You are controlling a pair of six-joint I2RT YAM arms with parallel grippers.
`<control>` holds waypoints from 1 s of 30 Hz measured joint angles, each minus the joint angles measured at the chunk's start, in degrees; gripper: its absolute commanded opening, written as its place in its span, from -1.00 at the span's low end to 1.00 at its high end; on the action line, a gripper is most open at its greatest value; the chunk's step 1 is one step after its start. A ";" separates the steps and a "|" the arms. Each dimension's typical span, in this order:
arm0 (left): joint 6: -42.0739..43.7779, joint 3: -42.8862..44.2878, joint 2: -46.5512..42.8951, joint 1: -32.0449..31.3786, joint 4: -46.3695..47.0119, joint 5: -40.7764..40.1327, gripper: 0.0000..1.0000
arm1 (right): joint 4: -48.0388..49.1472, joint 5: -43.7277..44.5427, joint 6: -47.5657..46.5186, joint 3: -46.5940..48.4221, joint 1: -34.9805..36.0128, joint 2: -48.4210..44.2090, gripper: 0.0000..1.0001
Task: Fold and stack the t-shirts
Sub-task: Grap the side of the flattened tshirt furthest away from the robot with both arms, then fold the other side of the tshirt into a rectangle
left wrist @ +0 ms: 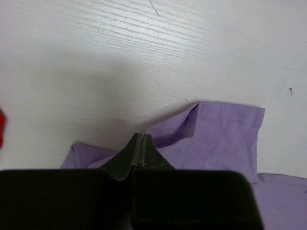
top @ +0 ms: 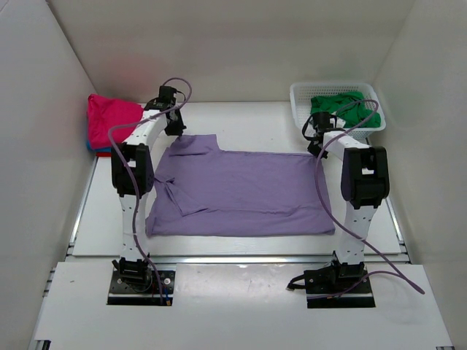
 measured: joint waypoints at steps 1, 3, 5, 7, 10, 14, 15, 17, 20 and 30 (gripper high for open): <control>0.22 -0.02 -0.37 0.15 0.00 0.17 -1.00 | 0.24 -0.20 -0.13 -0.20 0.02 -0.02 -1.00; 0.63 -0.13 -1.36 0.50 0.09 0.59 -1.00 | 1.18 -0.35 -0.85 -0.90 0.02 -0.22 -0.98; 1.09 -1.01 -3.30 1.09 0.46 1.07 -1.00 | 2.84 -0.50 -1.88 -2.29 0.02 -0.90 -1.00; 1.40 -2.91 -6.01 1.66 1.31 1.49 -1.00 | 5.14 -1.11 -3.10 -4.44 0.02 -2.01 -1.00; 1.73 -4.98 -10.88 2.60 1.33 2.78 -1.00 | 8.17 -2.47 -4.87 -8.09 0.00 -4.22 -1.00; 3.10 -4.50 -16.24 3.08 0.35 2.95 -1.00 | 11.67 -4.96 -7.37 -10.38 -0.37 -6.25 -1.00; 3.39 -4.74 -17.44 3.02 0.00 2.95 -1.00 | 12.15 -5.53 -7.87 -10.58 -0.42 -6.69 -1.00; 3.76 -8.44 -21.33 2.69 0.81 2.95 -1.00 | 13.27 -6.84 -9.07 -11.34 -0.68 -8.07 -1.00; 4.09 -19.39 -29.86 2.10 1.22 2.97 -1.00 | 14.71 -9.25 -10.54 -14.03 -1.29 -11.80 -1.00; 4.04 -41.77 -47.80 0.37 -0.31 2.21 -1.00 | 17.16 -16.39 -14.36 -25.03 -4.22 -25.11 -1.00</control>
